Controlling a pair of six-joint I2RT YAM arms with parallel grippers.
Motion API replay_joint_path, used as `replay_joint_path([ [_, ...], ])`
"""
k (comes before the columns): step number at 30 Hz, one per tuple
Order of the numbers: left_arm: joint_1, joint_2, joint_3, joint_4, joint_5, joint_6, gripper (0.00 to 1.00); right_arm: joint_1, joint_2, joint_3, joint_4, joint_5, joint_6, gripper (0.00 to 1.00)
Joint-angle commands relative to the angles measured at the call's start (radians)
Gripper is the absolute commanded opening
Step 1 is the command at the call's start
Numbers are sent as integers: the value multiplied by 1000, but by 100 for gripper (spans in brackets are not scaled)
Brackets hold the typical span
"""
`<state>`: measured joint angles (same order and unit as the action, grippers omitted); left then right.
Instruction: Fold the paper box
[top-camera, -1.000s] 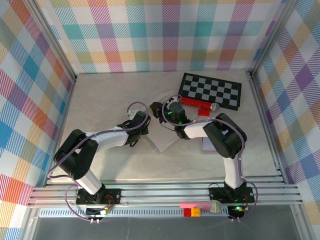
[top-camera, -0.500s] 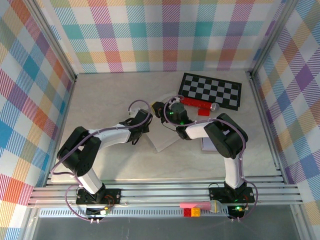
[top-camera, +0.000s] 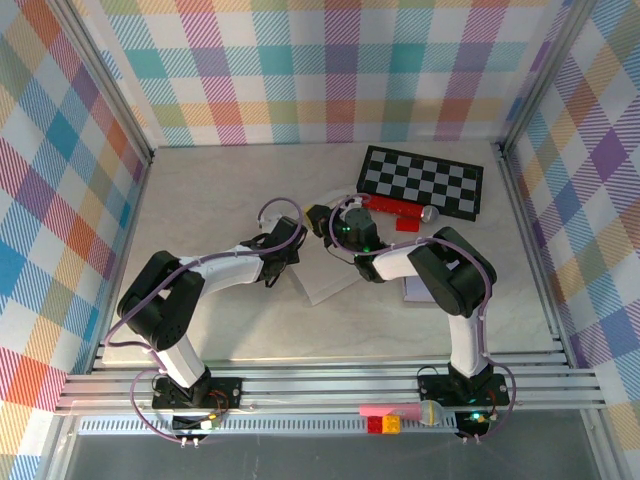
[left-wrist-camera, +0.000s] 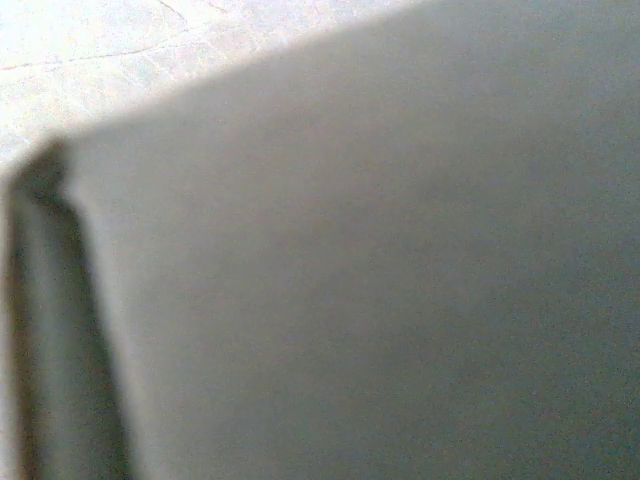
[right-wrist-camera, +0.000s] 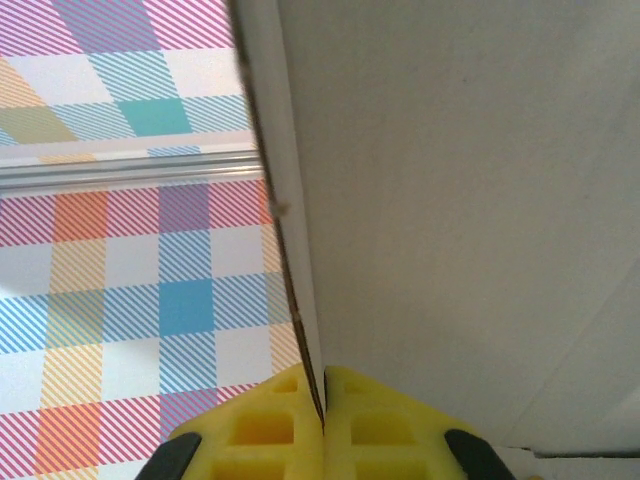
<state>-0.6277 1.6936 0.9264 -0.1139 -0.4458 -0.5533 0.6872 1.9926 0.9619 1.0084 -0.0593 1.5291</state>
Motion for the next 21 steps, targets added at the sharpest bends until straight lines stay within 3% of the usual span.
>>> replay_joint_path([
  [1, -12, 39, 14, 16, 52, 13, 0, 43, 8, -30, -103, -128, 2, 0],
  [4, -12, 18, 25, -17, 19, 3, 0, 43, -20, -27, -148, -118, 3, 2],
  [7, -11, 1, 70, -87, 7, 34, 0, 36, -77, -10, -264, -115, 7, 26],
  [10, 0, -36, 98, -138, 21, 64, 0, 10, -172, 35, -512, -125, -11, 46],
  [12, 30, -71, 108, -154, 91, 71, 0, -11, -254, 82, -677, -122, -72, 58],
  [14, 76, -100, 134, -219, 200, 80, 0, -35, -333, 195, -964, -112, -178, 70],
  [17, 144, -121, 196, -321, 347, 115, 0, -65, -396, 404, -1315, -69, -355, 76],
  [21, 217, -118, 286, -449, 548, 207, 0, -150, -429, 563, -1555, -80, -464, 75],
])
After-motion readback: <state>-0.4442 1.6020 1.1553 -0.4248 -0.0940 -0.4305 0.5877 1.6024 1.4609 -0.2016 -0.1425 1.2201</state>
